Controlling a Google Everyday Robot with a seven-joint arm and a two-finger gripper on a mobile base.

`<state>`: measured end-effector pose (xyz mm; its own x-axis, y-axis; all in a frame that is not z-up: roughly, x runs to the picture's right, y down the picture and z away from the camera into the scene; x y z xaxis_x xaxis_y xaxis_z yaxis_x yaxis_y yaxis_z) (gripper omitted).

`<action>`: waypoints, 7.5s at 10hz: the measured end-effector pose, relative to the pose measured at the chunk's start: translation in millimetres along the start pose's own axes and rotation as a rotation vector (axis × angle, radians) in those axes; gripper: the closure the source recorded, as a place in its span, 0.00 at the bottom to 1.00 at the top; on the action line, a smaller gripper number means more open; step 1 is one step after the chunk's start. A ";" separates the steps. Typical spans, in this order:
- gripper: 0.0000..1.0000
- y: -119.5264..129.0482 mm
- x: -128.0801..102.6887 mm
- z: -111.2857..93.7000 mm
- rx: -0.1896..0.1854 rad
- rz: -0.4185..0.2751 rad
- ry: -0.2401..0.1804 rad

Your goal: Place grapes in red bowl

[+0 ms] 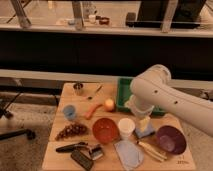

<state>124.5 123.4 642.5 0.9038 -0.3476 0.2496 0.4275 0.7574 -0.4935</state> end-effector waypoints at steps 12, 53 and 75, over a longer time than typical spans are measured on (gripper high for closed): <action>0.20 -44.9 -66.5 15.0 -0.025 -0.112 -0.016; 0.20 -60.9 -221.1 66.2 -0.168 -0.250 -0.357; 0.20 -106.4 -222.2 77.2 -0.085 -0.196 -0.489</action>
<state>-123.1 162.7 704.0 0.7022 -0.1645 0.6927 0.6054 0.6500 -0.4594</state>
